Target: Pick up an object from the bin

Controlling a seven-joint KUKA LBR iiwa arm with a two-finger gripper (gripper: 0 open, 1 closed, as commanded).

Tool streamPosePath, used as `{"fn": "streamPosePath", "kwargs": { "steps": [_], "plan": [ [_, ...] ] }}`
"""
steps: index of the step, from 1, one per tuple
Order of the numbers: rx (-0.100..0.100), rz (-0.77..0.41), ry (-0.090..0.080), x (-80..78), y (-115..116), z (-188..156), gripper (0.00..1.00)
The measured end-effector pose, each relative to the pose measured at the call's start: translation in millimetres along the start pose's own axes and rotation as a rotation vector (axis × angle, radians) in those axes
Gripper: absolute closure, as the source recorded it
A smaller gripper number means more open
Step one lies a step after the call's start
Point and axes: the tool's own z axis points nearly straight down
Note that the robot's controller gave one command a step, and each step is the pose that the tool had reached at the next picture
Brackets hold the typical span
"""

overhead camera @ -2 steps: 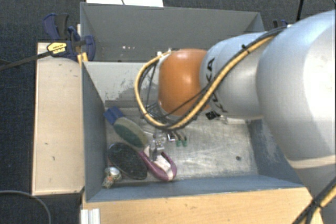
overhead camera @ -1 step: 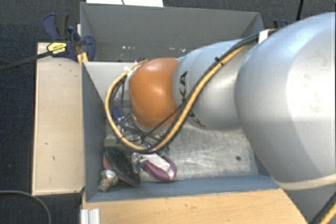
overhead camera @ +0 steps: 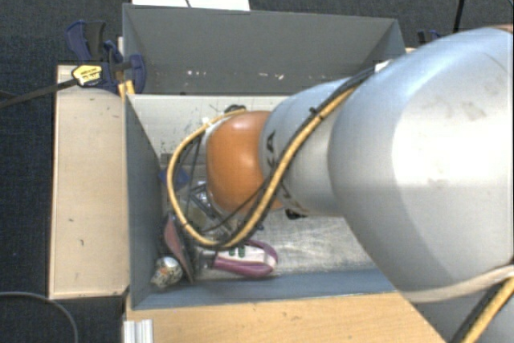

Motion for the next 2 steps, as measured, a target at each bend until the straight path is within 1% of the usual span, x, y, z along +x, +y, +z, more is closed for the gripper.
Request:
{"fn": "streamPosePath", "kwargs": {
  "steps": [1, 2],
  "plan": [
    [0.013, 0.399, 0.044, -12.7, -12.0, 10.2, 0.00],
    [0.011, 0.397, 0.037, -15.0, -12.4, 8.7, 1.00]
  ]
}}
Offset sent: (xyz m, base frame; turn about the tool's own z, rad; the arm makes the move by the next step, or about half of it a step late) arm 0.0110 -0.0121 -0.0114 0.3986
